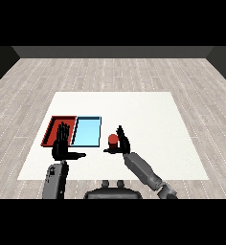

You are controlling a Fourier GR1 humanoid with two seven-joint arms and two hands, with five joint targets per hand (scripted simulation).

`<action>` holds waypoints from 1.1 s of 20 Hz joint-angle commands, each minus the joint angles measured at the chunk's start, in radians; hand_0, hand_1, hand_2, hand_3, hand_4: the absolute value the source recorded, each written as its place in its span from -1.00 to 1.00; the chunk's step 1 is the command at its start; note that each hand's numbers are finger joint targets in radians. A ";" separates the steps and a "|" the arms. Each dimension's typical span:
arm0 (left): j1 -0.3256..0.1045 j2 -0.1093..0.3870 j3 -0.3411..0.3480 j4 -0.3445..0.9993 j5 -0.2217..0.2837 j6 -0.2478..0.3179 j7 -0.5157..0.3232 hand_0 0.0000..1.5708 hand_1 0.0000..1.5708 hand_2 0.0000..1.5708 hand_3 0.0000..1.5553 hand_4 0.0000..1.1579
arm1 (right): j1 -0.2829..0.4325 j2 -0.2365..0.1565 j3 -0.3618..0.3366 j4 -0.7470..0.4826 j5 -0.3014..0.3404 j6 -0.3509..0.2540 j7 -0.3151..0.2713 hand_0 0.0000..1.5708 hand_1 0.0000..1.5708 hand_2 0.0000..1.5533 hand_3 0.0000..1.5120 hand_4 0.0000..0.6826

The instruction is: Pick the red can and put it in the red box

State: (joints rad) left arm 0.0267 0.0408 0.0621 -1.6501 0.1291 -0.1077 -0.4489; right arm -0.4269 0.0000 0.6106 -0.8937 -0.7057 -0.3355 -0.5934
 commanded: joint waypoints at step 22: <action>-0.027 -0.011 0.002 0.031 0.002 0.006 -0.031 -1.00 -1.00 -1.00 -1.00 -1.00 | -0.173 0.000 0.128 0.199 -0.178 -0.148 -0.023 0.94 0.94 0.93 0.93 0.44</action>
State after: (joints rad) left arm 0.0113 0.0314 0.0608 -1.6280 0.1300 -0.1050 -0.4716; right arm -0.5743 -0.0002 0.7203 -0.7315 -0.8653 -0.4443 -0.6077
